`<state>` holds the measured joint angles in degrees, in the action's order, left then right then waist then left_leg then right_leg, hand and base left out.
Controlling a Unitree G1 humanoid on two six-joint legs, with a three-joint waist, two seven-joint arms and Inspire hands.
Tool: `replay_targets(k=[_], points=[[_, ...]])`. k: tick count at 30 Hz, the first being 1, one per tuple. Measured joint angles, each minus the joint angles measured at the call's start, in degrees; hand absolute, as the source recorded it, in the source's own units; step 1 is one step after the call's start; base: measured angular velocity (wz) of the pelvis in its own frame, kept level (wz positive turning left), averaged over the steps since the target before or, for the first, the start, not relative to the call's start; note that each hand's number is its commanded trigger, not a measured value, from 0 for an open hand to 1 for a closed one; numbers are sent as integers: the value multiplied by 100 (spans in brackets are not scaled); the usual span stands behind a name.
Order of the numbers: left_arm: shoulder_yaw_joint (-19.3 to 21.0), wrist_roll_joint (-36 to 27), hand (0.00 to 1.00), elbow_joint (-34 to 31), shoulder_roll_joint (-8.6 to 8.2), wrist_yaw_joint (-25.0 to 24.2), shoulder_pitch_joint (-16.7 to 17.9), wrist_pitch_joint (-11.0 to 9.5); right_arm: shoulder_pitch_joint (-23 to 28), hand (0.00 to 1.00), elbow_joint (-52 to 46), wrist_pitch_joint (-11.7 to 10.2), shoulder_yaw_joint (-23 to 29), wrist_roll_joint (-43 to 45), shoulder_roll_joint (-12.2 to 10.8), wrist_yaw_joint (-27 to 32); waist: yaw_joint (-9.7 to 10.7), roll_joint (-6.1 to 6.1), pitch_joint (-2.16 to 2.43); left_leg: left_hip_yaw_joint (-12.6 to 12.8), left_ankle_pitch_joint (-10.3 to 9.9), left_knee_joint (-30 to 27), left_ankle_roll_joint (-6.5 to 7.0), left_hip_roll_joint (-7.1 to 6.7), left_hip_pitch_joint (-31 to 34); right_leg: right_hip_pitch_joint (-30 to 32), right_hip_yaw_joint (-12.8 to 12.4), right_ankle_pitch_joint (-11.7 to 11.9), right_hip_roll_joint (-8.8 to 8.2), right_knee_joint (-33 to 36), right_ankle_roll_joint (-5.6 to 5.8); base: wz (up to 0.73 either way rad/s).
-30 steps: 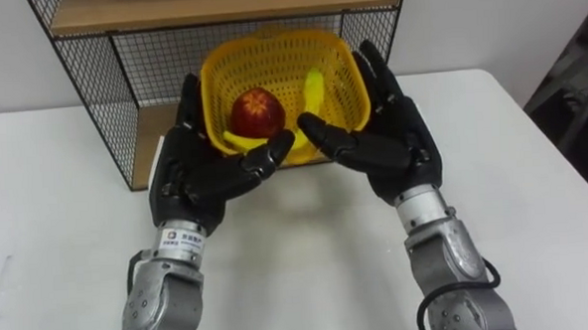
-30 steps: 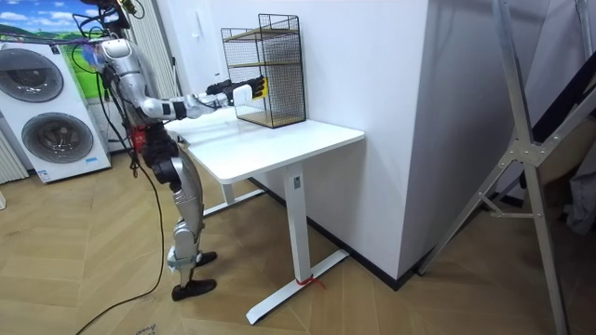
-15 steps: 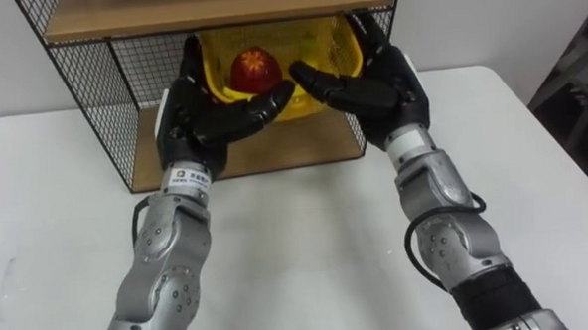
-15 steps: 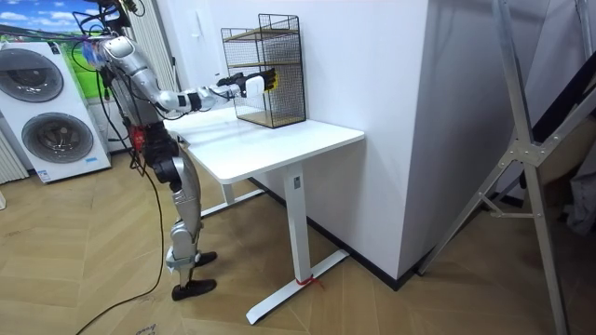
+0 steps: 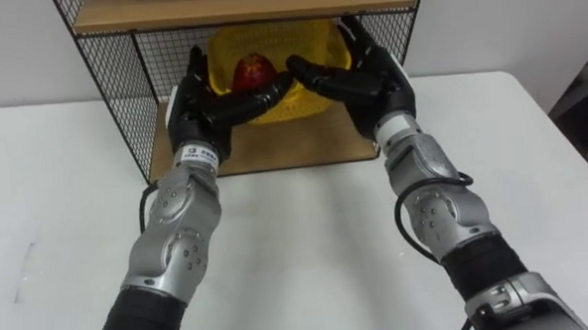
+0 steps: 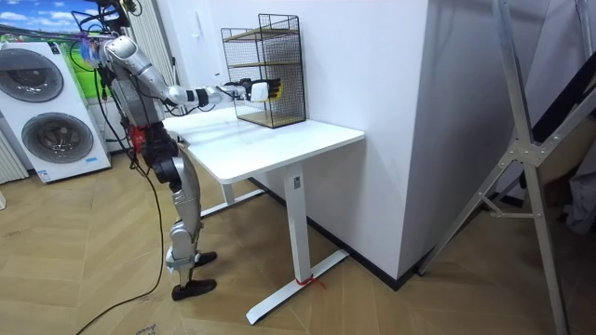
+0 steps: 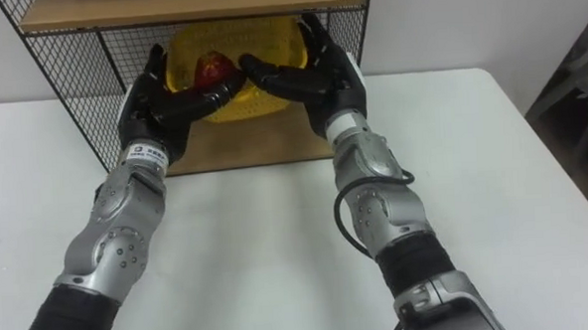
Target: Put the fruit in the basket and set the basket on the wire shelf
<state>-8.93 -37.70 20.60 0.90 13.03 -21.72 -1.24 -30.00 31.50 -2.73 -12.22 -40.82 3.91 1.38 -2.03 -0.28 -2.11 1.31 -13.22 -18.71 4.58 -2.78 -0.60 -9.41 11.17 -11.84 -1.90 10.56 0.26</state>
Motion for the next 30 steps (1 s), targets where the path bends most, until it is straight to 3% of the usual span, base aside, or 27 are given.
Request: replay_targets(k=[4,11,14,23,25,27,30], points=[[112,-97,0,233,-100,46,-85,81,-181,0,169,90,2,95,-3,5,23,17,2,-2,1,8,-1,5,-3,2,-2,0,-6,-3,0,0],[207,-95,0,323,-88,45,-96,374,-248,0,401,173,8,112,9,-16,13,12,6,3,66,150,-2,-20,-117,-39,0,-1,-60,-4,1,0],[223,-95,0,448,-75,42,-95,477,-247,0,499,349,10,109,7,-16,16,10,7,-2,70,164,-7,-20,-143,-62,20,-1,-58,-14,1,0],[216,-82,0,531,-16,42,-93,797,-228,0,736,584,4,109,30,-39,36,11,30,-6,73,129,-11,-19,-129,-63,58,0,-59,2,1,0],[216,-78,0,563,13,37,-92,844,-227,0,788,634,4,109,47,-39,36,14,47,-7,74,120,-9,-20,-135,-76,62,0,-59,3,1,0],[233,-27,0,713,66,26,-89,934,-169,0,877,713,6,108,64,-39,41,24,109,-15,74,112,-9,-23,-159,-110,65,0,-60,2,1,2],[246,-33,0,911,138,23,-90,1063,-14,0,942,822,10,84,78,-99,58,24,166,-34,74,102,-9,-25,-213,-179,53,0,-59,3,1,1]])
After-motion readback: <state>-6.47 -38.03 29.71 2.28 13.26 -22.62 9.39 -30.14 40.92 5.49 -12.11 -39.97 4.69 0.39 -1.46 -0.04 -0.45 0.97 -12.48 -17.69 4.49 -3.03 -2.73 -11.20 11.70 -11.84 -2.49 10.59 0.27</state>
